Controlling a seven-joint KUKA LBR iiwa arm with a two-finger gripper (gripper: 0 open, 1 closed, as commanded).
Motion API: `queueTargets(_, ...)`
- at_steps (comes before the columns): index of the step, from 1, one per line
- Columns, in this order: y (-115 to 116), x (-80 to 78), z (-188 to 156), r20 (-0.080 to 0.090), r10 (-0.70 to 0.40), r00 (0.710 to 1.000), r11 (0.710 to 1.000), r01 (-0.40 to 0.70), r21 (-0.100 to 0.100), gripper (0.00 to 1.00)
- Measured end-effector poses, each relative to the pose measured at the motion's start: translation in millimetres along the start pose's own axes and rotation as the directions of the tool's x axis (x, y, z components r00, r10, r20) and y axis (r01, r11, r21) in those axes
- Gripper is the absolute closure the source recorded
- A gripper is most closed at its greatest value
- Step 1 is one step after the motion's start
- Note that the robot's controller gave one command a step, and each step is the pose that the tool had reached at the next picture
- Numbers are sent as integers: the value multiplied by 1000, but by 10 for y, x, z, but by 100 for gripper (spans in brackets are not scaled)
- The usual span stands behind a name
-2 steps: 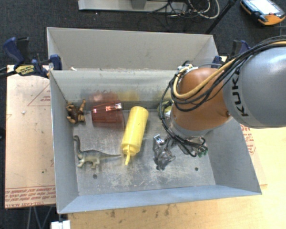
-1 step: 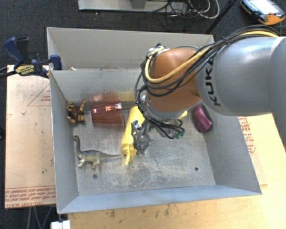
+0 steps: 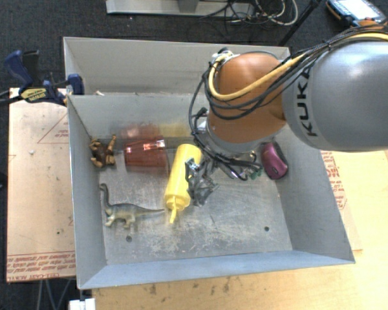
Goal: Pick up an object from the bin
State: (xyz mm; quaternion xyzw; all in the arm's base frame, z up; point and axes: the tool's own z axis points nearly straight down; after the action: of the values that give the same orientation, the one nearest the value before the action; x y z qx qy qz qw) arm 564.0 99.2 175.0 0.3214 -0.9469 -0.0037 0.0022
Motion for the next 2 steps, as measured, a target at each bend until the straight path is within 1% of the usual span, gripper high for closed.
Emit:
queueTargets(1,-88,90,-159,1,-21,1000,1000,21,4,100)
queueTargets(2,-180,147,-325,3,-24,1000,1000,24,10,100)
